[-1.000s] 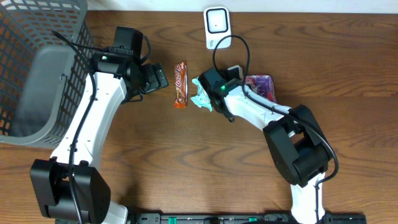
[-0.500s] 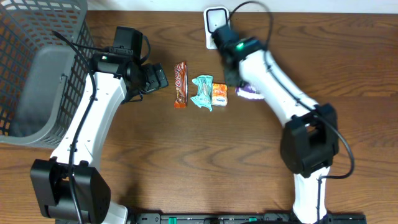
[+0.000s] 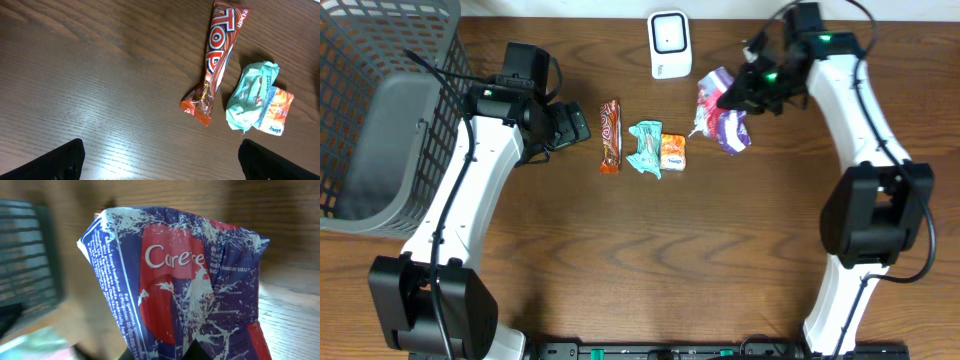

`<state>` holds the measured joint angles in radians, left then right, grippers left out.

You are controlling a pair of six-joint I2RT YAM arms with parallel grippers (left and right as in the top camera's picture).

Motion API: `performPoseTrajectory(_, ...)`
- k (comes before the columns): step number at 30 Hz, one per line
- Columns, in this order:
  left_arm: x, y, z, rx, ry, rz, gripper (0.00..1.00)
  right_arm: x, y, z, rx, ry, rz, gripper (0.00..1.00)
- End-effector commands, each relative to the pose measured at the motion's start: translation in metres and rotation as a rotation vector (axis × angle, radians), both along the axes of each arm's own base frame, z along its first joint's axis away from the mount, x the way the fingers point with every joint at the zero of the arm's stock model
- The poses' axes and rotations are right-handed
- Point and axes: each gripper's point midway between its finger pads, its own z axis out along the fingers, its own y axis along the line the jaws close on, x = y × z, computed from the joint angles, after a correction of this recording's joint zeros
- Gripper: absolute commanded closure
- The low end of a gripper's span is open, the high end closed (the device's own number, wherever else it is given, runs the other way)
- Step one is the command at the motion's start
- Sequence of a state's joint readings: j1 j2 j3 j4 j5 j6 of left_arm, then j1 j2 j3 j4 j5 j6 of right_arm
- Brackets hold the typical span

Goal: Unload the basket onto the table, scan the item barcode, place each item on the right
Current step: 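Carry the pack back right and lower it onto the table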

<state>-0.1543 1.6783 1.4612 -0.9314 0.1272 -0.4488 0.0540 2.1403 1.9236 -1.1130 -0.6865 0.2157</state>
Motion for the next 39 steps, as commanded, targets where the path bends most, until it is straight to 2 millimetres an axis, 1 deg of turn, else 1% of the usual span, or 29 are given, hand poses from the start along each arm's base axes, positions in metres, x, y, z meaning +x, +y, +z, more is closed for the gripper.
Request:
performPoseTrajectory(1, 0.002, 0.002, 0.002, 0.01, -0.008, 0.006, 0.02, -0.008, 0.009, 0.02, 0.224, 0.002, 0.044, 0.97)
performPoseTrajectory(5, 0.002, 0.002, 0.002, 0.01, -0.007, 0.006, 0.02, -0.008, 0.006, 0.02, 0.344, 0.001, 0.039, 0.97)
performPoseTrajectory(8, 0.002, 0.002, 0.002, 0.01, -0.008, 0.006, 0.02, -0.011, 0.006, 0.014, 0.44, 0.002, 0.039, 0.97)
performPoseTrajectory(14, 0.002, 0.002, 0.002, 0.01, -0.008, 0.006, 0.02, -0.016, -0.003, -0.023, 0.479, 0.065, -0.042, 0.94)
performPoseTrajectory(15, 0.002, 0.002, 0.002, 0.01, -0.007, 0.006, 0.02, -0.016, -0.005, -0.028, 0.481, 0.069, -0.053, 0.91)
performPoseTrajectory(16, 0.002, 0.002, 0.002, 0.01, -0.008, 0.007, 0.02, -0.016, -0.007, -0.032, 0.477, 0.075, -0.065, 0.87)
performPoseTrajectory(17, 0.002, 0.002, 0.002, 0.01, -0.007, 0.006, 0.02, -0.016, -0.011, -0.039, 0.449, 0.09, -0.086, 0.81)
performPoseTrajectory(19, 0.002, 0.002, 0.002, 0.01, -0.007, 0.006, 0.02, -0.015, -0.023, -0.056, 0.337, 0.11, -0.132, 0.73)
performPoseTrajectory(21, 0.002, 0.002, 0.002, 0.01, -0.008, 0.007, 0.02, -0.017, -0.038, -0.071, 0.186, 0.126, -0.175, 0.66)
performPoseTrajectory(22, 0.002, 0.002, 0.002, 0.01, -0.008, 0.006, 0.02, -0.018, -0.047, -0.075, 0.112, 0.13, -0.194, 0.64)
performPoseTrajectory(23, 0.002, 0.002, 0.002, 0.01, -0.008, 0.006, 0.02, -0.019, -0.055, -0.076, 0.042, 0.129, -0.211, 0.58)
performPoseTrajectory(24, 0.002, 0.002, 0.002, 0.01, -0.007, 0.006, 0.02, -0.02, -0.063, -0.075, -0.021, 0.124, -0.224, 0.53)
performPoseTrajectory(26, 0.002, 0.002, 0.002, 0.01, -0.008, 0.006, 0.02, -0.021, -0.078, -0.068, -0.135, 0.108, -0.249, 0.47)
performPoseTrajectory(29, 0.002, 0.002, 0.002, 0.01, -0.008, 0.006, 0.02, -0.025, -0.101, -0.049, -0.305, 0.07, -0.288, 0.45)
performPoseTrajectory(32, 0.002, 0.002, 0.002, 0.01, -0.008, 0.006, 0.02, -0.031, -0.122, -0.027, -0.456, 0.03, -0.324, 0.39)
performPoseTrajectory(35, 0.002, 0.002, 0.002, 0.01, -0.008, 0.007, 0.02, -0.038, -0.129, -0.009, -0.541, -0.007, -0.335, 0.34)
performPoseTrajectory(37, 0.002, 0.002, 0.002, 0.01, -0.007, 0.006, 0.02, -0.041, -0.128, -0.002, -0.557, -0.023, -0.326, 0.34)
performPoseTrajectory(39, 0.002, 0.002, 0.002, 0.01, -0.007, 0.006, 0.02, -0.043, -0.124, 0.0, -0.56, -0.027, -0.313, 0.33)
